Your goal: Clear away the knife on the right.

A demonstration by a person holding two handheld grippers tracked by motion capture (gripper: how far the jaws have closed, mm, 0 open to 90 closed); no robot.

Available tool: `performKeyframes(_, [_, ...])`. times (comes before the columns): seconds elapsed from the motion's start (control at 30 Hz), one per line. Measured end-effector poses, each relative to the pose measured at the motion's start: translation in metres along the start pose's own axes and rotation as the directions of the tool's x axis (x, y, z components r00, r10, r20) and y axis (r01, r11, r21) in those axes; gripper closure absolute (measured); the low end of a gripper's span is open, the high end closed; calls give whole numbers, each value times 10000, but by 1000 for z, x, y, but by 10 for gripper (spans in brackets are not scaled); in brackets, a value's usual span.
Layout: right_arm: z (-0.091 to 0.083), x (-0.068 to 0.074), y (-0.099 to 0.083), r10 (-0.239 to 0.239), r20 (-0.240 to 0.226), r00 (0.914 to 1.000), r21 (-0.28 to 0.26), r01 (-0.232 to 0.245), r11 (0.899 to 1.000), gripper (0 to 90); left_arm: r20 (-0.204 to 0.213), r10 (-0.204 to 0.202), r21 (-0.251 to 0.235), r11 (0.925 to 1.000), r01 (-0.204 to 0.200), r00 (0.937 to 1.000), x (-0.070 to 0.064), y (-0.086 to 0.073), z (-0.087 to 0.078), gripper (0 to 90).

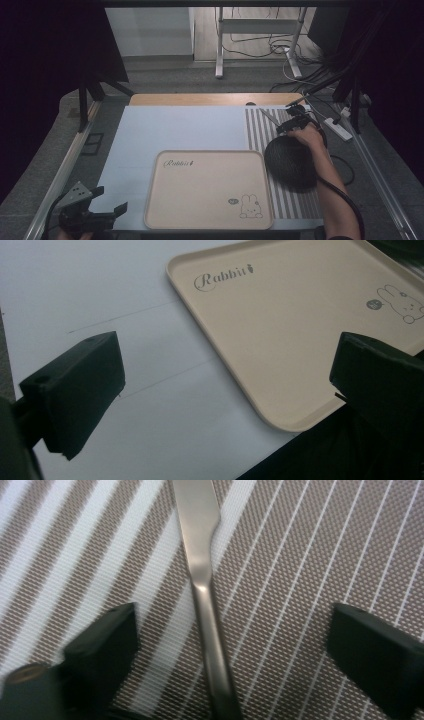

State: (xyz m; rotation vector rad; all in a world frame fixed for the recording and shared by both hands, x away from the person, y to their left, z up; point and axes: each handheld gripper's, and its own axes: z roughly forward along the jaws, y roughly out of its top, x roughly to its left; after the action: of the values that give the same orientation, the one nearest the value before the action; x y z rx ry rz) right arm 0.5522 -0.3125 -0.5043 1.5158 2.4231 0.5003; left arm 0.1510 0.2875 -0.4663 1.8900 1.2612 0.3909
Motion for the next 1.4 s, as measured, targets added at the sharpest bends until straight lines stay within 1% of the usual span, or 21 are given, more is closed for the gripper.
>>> performKeyframes(0.07, [1, -1, -1, -172, 171, 9997, 23, 172, 9999, 182, 0, -5, -1, 10000, 5, 10000, 0, 0, 0, 15])
performKeyframes(0.1, [0, -2, -2, -209, 169, 9996, -49, 210, 9998, 258, -2, -5, 2, 10000, 5, 10000, 0, 0, 0, 15])
performKeyframes(0.17, [-5, -3, -2, -314, 71, 9995, -179, 315, 9993, 487, -3, -5, 13, 10000, 5, 10000, 0, 0, 0, 15])
performKeyframes(0.23, [-7, -3, -4, -526, -99, 9986, -295, 523, 9982, 586, -4, 1, 16, 10000, -1, 10000, 0, 0, 0, 15])
performKeyframes(0.3, [-7, -3, -4, -729, -289, 9969, -330, 719, 9969, 726, -21, 19, 31, 10000, -19, 10000, 0, 0, 0, 15])
performKeyframes(0.33, [-7, -3, -3, -818, -457, 9956, -343, 803, 9962, 791, -22, 29, 37, 10000, -29, 10000, 0, 0, 0, 15])
performKeyframes(0.47, [-7, -6, -2, -713, -669, 9952, -271, 696, 9972, 799, -25, 13, 25, 10000, -13, 10000, 0, 0, 0, 15])
performKeyframes(0.6, [-7, -5, -1, -1030, -659, 9925, -214, 1018, 9946, 801, -40, 12, 15, 10000, -12, 10000, 0, 0, 0, 15])
performKeyframes(0.7, [-9, -8, -2, -1052, -850, 9908, -177, 1041, 9944, 802, -59, 35, 15, 10000, -35, 10000, -1, 0, 0, 15])
performKeyframes(0.8, [-11, -12, -4, -1080, -602, 9923, -172, 1072, 9941, 802, -54, 30, 24, 10000, -30, 10000, -1, 0, 0, 15])
performKeyframes(1.1, [-25, -33, -12, -316, -378, 9988, -636, 291, 9976, 803, -60, 63, 27, 10000, -63, 10000, -1, 0, 0, 15])
performKeyframes(1.17, [-27, -38, -14, -128, -414, 9991, -687, 99, 9976, 803, -58, 58, 21, 10000, -58, 10000, -1, 0, 0, 15])
performKeyframes(1.23, [-30, -41, -16, -20, -346, 9994, -690, -4, 9976, 803, -56, 48, 20, 10000, -48, 10000, -1, 0, 0, 15])
performKeyframes(1.4, [-39, -49, -18, 197, -279, 9994, -920, -222, 9955, 803, -69, 60, 29, 10000, -60, 10000, -1, 0, 0, 15])
